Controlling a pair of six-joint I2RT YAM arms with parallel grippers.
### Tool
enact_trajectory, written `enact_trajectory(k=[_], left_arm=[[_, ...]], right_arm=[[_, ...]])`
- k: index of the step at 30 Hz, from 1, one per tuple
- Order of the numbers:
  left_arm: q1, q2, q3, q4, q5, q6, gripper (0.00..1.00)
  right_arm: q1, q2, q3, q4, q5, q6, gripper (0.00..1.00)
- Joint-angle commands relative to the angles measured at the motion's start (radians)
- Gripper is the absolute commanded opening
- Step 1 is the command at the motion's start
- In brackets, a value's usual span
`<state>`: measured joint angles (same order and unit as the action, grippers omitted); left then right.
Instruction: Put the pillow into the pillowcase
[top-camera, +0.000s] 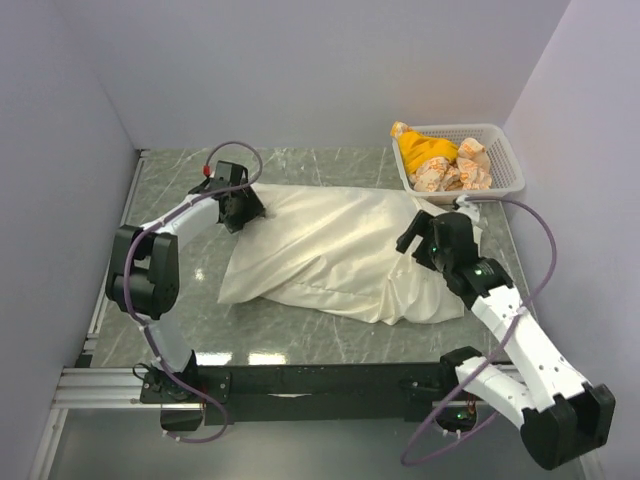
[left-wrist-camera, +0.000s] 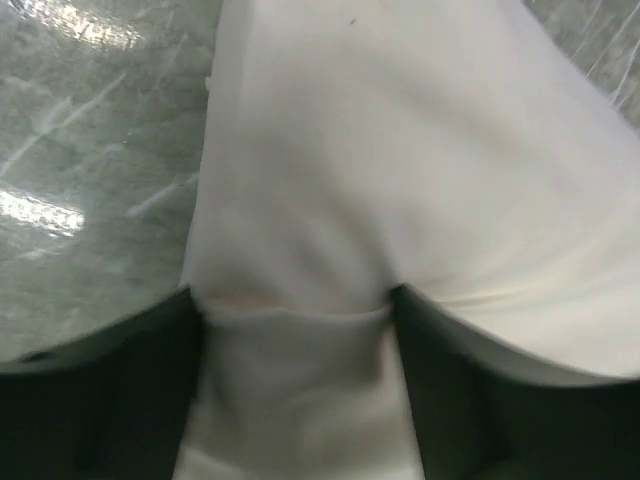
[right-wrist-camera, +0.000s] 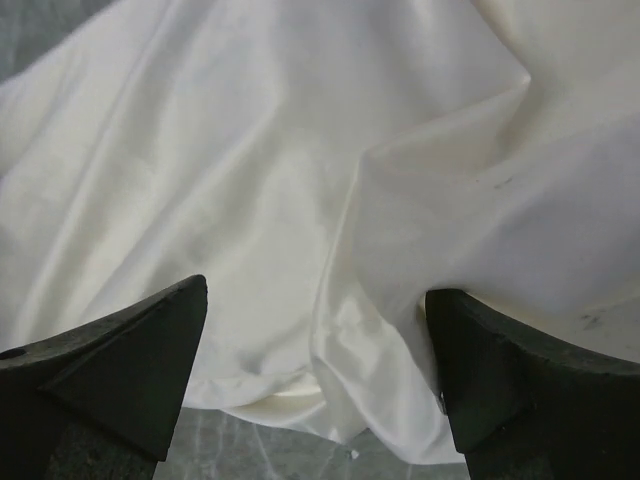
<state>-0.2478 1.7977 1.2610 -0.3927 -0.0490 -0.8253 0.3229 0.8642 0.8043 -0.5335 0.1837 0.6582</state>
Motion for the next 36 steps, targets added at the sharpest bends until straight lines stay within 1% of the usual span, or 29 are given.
enact_trajectory(k=[1, 2, 3, 5, 6, 8, 9, 12, 13, 14, 15, 16, 17, 18, 20, 21, 22, 23, 24, 25, 26, 27, 29, 30, 32, 33, 34, 35, 36], left_arm=[[0.008, 0.043, 0.041, -0.003, -0.058, 0.049, 0.17], [0.018, 0.049, 0.052, -0.011, -0.074, 0.051, 0.01], [0.034, 0.057, 0.063, -0.023, -0.081, 0.054, 0.01], [0.108, 0.063, 0.077, -0.028, -0.081, 0.063, 0.01], [0.169, 0.061, 0.080, -0.029, -0.080, 0.067, 0.01], [0.235, 0.054, 0.097, -0.035, -0.063, 0.068, 0.01], [0.302, 0.051, 0.100, -0.029, -0.051, 0.064, 0.01], [0.387, 0.037, 0.116, -0.006, 0.014, 0.048, 0.01], [0.393, 0.043, 0.141, 0.000, 0.040, 0.051, 0.02], [0.393, 0.054, 0.165, -0.024, 0.058, 0.055, 0.08], [0.389, 0.064, 0.190, -0.040, 0.073, 0.055, 0.21], [0.384, 0.057, 0.211, -0.047, 0.075, 0.054, 0.48], [0.377, 0.039, 0.212, -0.044, 0.068, 0.054, 0.58], [0.352, -0.012, 0.210, -0.046, 0.014, 0.057, 0.78], [0.325, -0.064, 0.218, -0.073, -0.067, 0.072, 0.87], [0.283, -0.117, 0.216, -0.093, -0.143, 0.080, 0.89], [0.256, -0.142, 0.216, -0.106, -0.203, 0.086, 0.90], [0.219, -0.164, 0.215, -0.123, -0.257, 0.084, 0.91], [0.149, -0.208, 0.196, -0.147, -0.344, 0.074, 0.91], [0.112, -0.230, 0.175, -0.141, -0.365, 0.068, 0.91], [0.072, -0.253, 0.151, -0.132, -0.382, 0.061, 0.90], [-0.008, -0.283, 0.106, -0.129, -0.408, 0.048, 0.89], [-0.114, -0.307, 0.065, -0.110, -0.439, 0.023, 0.88], [-0.143, -0.304, 0.039, -0.107, -0.442, 0.014, 0.85], [-0.204, -0.291, 0.028, -0.106, -0.439, 0.014, 0.84], [-0.270, -0.261, 0.040, -0.133, -0.457, 0.000, 0.83], [-0.309, -0.245, 0.043, -0.155, -0.488, -0.011, 0.84], [-0.385, -0.216, 0.043, -0.185, -0.536, -0.014, 0.86], [-0.419, -0.206, 0.043, -0.208, -0.573, -0.032, 0.90]], right_arm=[[0.016, -0.048, -0.011, 0.072, 0.017, -0.012, 0.95], [0.019, -0.068, -0.046, 0.069, 0.010, -0.006, 0.95], [0.019, -0.100, -0.060, 0.058, 0.008, -0.003, 0.96], [0.021, -0.145, -0.105, 0.015, 0.017, 0.004, 0.96], [0.019, -0.201, -0.122, 0.003, 0.014, 0.014, 0.95], [0.021, -0.270, -0.172, -0.022, -0.018, 0.035, 0.94], [0.019, -0.340, -0.191, -0.029, -0.051, 0.044, 0.92], [0.021, -0.450, -0.247, -0.081, -0.062, 0.069, 0.88], [0.022, -0.470, -0.263, -0.077, -0.085, 0.081, 0.88], [0.024, -0.482, -0.295, -0.065, -0.111, 0.087, 0.86], [0.022, -0.481, -0.303, -0.062, -0.133, 0.101, 0.86], [0.022, -0.469, -0.307, -0.043, -0.174, 0.118, 0.86], [0.025, -0.441, -0.315, -0.028, -0.181, 0.121, 0.86], [0.031, -0.426, -0.317, -0.016, -0.181, 0.123, 0.86], [0.039, -0.371, -0.289, 0.004, -0.126, 0.098, 0.86], [0.039, -0.346, -0.277, 0.045, -0.112, 0.072, 0.86], [0.042, -0.312, -0.255, 0.070, -0.109, 0.064, 0.86], [0.047, -0.216, -0.237, 0.090, -0.121, 0.057, 0.87], [0.060, -0.162, -0.219, 0.111, -0.125, 0.057, 0.87], [0.089, -0.112, -0.182, 0.112, -0.118, 0.066, 0.86], [0.176, -0.044, -0.174, 0.118, -0.037, 0.078, 0.88], [0.235, -0.025, -0.172, 0.131, 0.005, 0.119, 0.89], [0.303, 0.002, -0.204, 0.159, 0.046, 0.158, 0.89], [0.341, 0.009, -0.223, 0.185, 0.052, 0.194, 0.89], [0.358, 0.031, -0.276, 0.204, 0.065, 0.216, 0.89], [0.361, 0.038, -0.292, 0.217, 0.074, 0.234, 0.89], [0.361, 0.042, -0.319, 0.227, 0.079, 0.241, 0.89], [0.360, 0.042, -0.329, 0.237, 0.080, 0.244, 0.89], [0.360, 0.042, -0.336, 0.250, 0.079, 0.251, 0.89]])
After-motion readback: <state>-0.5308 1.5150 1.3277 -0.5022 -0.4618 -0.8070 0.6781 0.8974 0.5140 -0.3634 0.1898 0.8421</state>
